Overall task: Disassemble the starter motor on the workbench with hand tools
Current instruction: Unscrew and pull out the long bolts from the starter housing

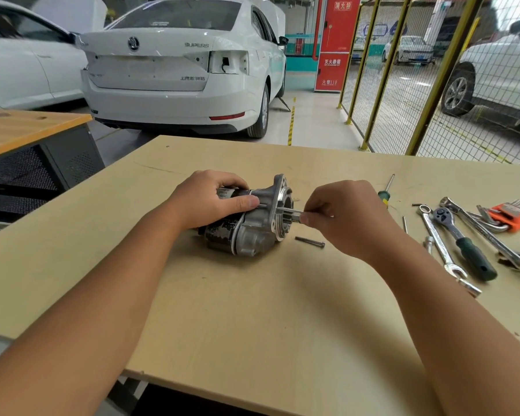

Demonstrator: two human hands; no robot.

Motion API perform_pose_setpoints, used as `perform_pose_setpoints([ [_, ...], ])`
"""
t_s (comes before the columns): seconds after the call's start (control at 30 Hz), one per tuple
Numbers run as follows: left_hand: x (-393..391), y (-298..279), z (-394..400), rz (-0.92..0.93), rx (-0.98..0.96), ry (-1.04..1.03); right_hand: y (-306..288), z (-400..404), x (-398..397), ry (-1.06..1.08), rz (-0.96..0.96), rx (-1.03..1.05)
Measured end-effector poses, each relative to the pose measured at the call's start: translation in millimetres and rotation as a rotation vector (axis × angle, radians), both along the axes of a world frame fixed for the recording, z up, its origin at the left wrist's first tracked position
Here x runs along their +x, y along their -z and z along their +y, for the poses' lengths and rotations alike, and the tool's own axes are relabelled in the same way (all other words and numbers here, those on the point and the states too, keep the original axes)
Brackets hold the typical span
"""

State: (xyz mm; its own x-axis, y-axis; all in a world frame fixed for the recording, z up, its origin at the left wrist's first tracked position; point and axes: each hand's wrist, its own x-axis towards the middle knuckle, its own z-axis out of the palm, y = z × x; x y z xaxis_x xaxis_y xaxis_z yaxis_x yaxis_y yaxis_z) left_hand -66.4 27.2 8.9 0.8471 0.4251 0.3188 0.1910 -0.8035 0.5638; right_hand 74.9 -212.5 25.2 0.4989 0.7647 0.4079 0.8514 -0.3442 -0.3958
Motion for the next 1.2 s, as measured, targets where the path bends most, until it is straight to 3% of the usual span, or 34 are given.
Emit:
perform_pose_setpoints([
  [0.27,0.0,-1.5,-2.3,0.018,-0.027,-0.017,2.3,3.6,-4.9,-0.056,0.111,0.061],
  [0.43,-1.1,-2.8,-4.1,0.026,-0.032,-0.024,-1.5,4.6,-3.0,-0.076,-0.011,-0.081],
  [0.67,-1.5,-3.7,-4.8,0.035,-0.04,-0.028,-3.8,2.5,-10.9,0.032,-0.123,-0.009],
  [0.9,-2.0,-5.0,-5.7,0.036,-0.028,-0.021,-0.1,4.1,-14.7,-0.019,0.052,0.066],
  [1.2,-1.7,-4.7,-5.3,0.038,-0.042,-0.017,-0.3,6.1,-10.3,-0.056,-0.059,-0.028],
])
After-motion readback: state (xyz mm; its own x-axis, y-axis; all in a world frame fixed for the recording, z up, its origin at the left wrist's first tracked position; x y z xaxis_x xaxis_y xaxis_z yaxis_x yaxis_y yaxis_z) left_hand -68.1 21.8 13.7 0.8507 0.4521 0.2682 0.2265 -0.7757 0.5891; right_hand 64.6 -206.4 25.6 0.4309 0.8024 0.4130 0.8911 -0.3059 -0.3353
